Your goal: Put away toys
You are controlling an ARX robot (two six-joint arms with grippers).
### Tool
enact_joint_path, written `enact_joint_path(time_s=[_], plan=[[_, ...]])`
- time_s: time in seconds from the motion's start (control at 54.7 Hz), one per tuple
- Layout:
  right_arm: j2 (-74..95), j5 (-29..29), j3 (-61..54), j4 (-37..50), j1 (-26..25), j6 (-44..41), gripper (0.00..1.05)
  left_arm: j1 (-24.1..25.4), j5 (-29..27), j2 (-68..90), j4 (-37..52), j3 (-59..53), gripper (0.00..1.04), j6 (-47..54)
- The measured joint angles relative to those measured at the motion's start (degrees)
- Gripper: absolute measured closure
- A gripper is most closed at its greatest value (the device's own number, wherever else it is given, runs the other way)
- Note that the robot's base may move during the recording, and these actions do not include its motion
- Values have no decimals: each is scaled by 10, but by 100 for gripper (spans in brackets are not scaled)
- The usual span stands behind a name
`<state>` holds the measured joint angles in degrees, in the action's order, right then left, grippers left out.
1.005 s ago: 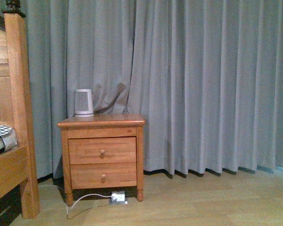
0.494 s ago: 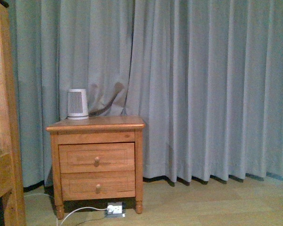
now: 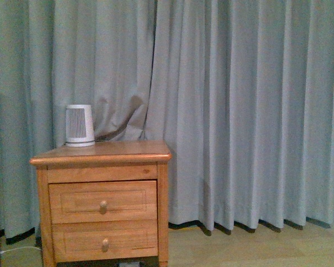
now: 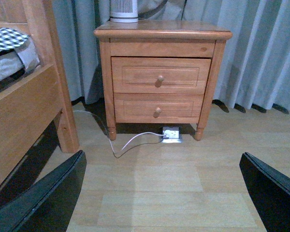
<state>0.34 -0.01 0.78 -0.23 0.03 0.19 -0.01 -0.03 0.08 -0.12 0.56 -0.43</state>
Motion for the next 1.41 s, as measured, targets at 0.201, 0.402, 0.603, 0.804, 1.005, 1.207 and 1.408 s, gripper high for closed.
enact_joint_path(time_s=[0.201, 0.402, 0.603, 0.804, 1.005, 1.207, 1.408], plan=[[0, 0, 0, 0, 0, 0, 96, 0, 0, 0, 0, 0, 6, 0], [0, 0, 0, 0, 0, 0, 96, 0, -1, 0, 0, 0, 6, 0], [0, 0, 0, 0, 0, 0, 96, 0, 0, 0, 0, 0, 6, 0], [0, -5, 0, 0, 0, 0, 96, 0, -3, 0, 0, 0, 6, 0], [0, 1, 0, 0, 0, 0, 96, 0, 0, 0, 0, 0, 6, 0], [0, 2, 0, 0, 0, 0, 96, -1, 0, 0, 0, 0, 6, 0], [0, -2, 0, 0, 0, 0, 96, -1, 0, 0, 0, 0, 6, 0]])
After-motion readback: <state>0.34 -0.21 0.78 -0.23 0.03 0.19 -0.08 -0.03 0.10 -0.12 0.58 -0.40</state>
